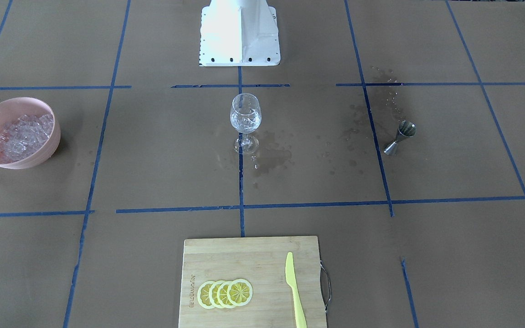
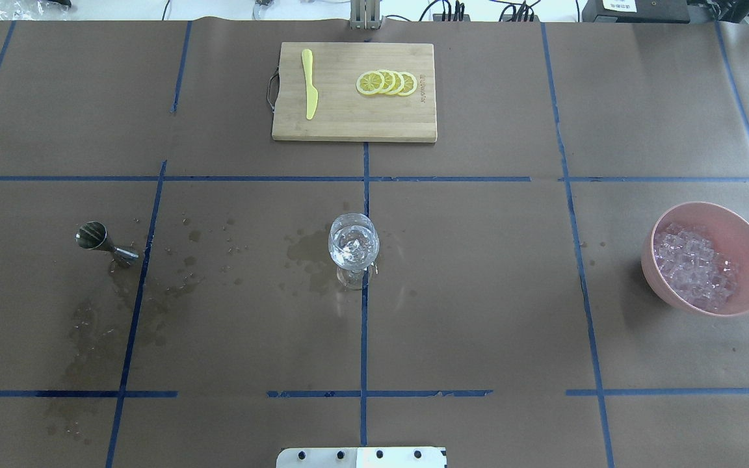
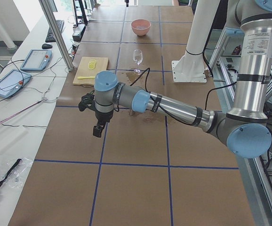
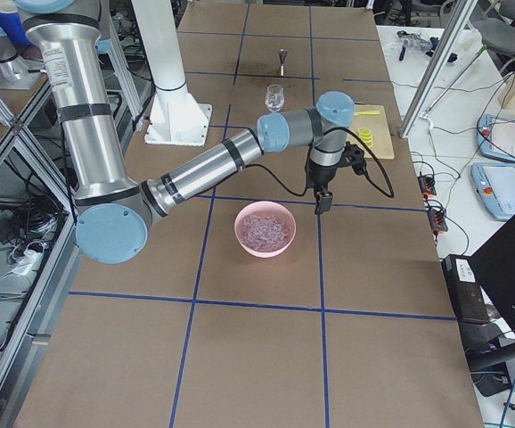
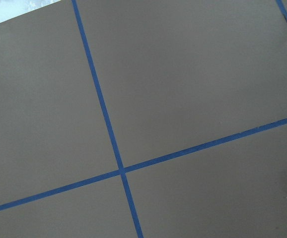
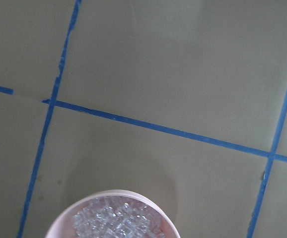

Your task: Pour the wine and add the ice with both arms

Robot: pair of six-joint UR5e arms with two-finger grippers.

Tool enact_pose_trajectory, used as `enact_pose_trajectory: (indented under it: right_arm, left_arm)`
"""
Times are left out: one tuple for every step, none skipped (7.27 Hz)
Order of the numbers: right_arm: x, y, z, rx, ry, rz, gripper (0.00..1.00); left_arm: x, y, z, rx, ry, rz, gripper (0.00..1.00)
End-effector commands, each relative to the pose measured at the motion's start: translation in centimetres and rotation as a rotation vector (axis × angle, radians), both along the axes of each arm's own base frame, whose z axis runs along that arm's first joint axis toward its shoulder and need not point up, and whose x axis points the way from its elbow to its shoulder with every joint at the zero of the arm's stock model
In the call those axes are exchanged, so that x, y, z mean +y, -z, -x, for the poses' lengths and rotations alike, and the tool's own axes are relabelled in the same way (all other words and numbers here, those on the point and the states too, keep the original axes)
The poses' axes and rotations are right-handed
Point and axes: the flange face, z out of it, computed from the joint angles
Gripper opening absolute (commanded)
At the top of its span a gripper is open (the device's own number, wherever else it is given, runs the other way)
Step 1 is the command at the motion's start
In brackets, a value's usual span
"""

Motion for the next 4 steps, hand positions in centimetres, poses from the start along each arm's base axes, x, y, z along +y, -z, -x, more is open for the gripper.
enact_pose_trajectory:
  right_arm:
    - [0.2,-7.8,-6.5,-0.03,-0.003,0.047,1.0]
    - [0.6,-8.7,-6.6,-0.022,-0.005,0.056,1.0]
    - [0.8,-10.5,-6.7,-0.012,-0.006,0.069,1.0]
    - [0.8,-13.4,-8.2,-0.013,-0.044,0.065,1.0]
  left_arm:
    - [1.5,-3.9,0.9,0.022,-0.01,0.056,1.0]
    - [2.4,-4.7,0.8,0.045,-0.027,0.065,1.0]
    - [2.6,-5.2,1.1,0.044,-0.021,0.077,1.0]
    - [3.6,-6.4,1.1,0.045,-0.02,0.103,1.0]
